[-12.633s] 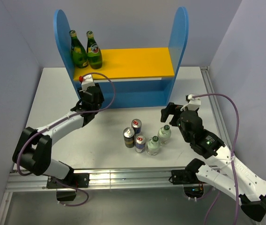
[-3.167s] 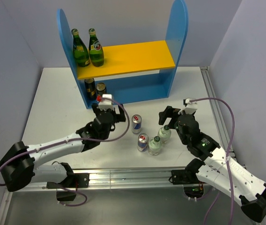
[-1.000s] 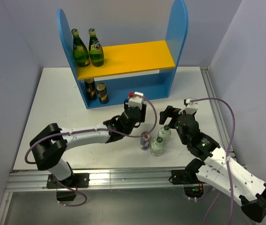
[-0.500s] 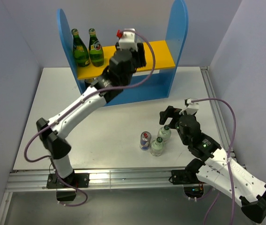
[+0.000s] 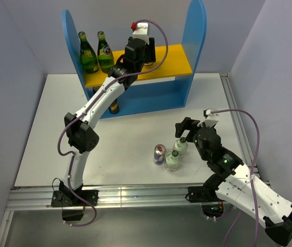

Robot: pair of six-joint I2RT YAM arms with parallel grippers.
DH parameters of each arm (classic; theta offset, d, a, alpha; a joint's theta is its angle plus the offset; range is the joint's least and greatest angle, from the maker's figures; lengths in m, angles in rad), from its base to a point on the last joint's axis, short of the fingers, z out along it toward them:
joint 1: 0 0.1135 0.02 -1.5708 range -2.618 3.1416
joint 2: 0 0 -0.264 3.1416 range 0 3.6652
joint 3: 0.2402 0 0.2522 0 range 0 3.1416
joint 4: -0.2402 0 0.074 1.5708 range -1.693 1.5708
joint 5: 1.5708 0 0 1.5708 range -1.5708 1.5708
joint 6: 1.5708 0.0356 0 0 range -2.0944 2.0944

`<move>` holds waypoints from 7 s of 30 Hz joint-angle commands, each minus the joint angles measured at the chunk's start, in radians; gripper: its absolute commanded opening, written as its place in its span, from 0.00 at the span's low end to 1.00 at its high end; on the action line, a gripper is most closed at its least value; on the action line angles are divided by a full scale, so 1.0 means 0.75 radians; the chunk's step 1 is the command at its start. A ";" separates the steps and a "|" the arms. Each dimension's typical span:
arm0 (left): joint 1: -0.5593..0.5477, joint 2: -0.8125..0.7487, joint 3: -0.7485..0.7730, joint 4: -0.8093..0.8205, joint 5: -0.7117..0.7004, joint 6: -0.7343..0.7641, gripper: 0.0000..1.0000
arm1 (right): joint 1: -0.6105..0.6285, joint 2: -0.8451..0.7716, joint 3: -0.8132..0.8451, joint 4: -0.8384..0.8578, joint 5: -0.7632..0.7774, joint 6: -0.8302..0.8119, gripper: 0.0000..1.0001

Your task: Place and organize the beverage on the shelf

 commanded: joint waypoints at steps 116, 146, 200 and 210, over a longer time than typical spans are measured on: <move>-0.591 -1.409 -1.949 0.260 -0.485 -0.318 0.99 | 0.387 0.490 0.099 -0.308 0.653 0.600 0.00; -0.589 -1.485 -2.028 0.260 -0.528 -0.308 0.99 | -0.116 1.214 0.870 0.301 0.459 -0.037 0.00; -0.587 -1.372 -2.032 0.317 -0.585 -0.279 0.99 | -0.315 1.639 0.966 0.871 0.493 0.188 0.00; -0.585 -1.411 -2.067 0.344 -0.591 -0.279 0.99 | -0.292 1.773 1.111 0.844 0.500 0.039 0.00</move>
